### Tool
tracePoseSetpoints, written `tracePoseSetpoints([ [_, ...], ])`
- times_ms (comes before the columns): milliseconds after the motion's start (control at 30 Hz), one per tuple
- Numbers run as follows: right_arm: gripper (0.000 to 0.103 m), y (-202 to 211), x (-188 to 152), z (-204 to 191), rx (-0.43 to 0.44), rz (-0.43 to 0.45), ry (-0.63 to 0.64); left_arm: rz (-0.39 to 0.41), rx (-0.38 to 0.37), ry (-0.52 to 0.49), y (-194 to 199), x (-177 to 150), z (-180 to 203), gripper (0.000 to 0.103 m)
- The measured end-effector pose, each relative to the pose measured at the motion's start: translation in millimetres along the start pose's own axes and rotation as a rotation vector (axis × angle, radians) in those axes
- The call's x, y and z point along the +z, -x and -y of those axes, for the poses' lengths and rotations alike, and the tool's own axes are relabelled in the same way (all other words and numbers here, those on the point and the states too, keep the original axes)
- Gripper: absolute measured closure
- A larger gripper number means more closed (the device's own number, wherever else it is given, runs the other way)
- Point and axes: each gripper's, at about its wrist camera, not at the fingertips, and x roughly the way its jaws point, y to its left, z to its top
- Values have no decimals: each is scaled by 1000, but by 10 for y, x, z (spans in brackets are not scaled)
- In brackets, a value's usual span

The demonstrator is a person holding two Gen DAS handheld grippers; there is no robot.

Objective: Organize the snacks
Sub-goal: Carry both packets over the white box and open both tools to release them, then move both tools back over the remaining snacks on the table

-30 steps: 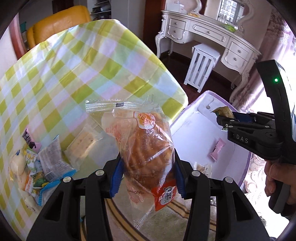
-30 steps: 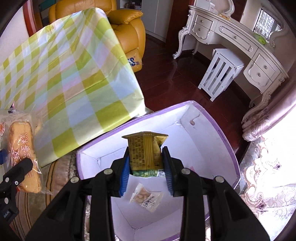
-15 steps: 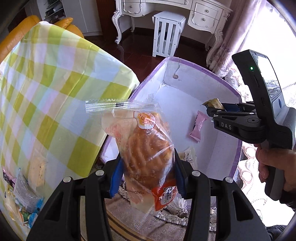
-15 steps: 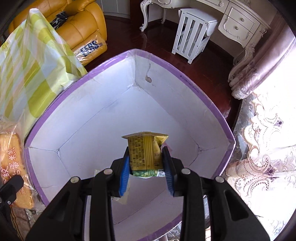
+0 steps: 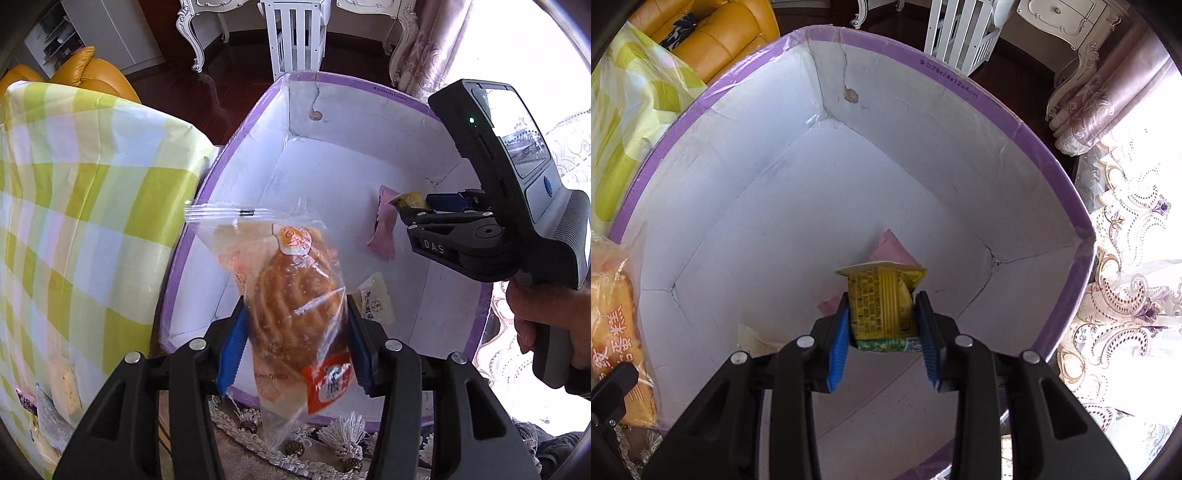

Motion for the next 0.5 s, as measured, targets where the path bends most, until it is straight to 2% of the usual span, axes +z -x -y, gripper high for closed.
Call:
tracePoseSetpoints([
  [33, 68, -4, 3, 0, 0, 0, 1, 0, -1, -3, -4, 17, -1, 50],
  [67, 68, -5, 6, 5, 3, 0, 0, 3, 3, 0, -4, 33, -3, 39],
  [100, 67, -8, 10, 7, 8, 0, -1, 11, 10, 3, -1, 45, -9, 34],
  [167, 58, 1, 17, 0, 16, 5, 5, 23, 12, 6, 24, 47, -8, 26],
  [300, 41, 59, 28, -57, 14, 30, 6, 68, 37, 39, 109, 46, -80, 22],
  [433, 39, 171, 52, -82, 30, 63, -10, 125, 70, 79, 251, 33, -185, 22],
  [500, 39, 268, 63, -103, 47, 89, -22, 152, 111, 91, 318, 3, -221, 22],
])
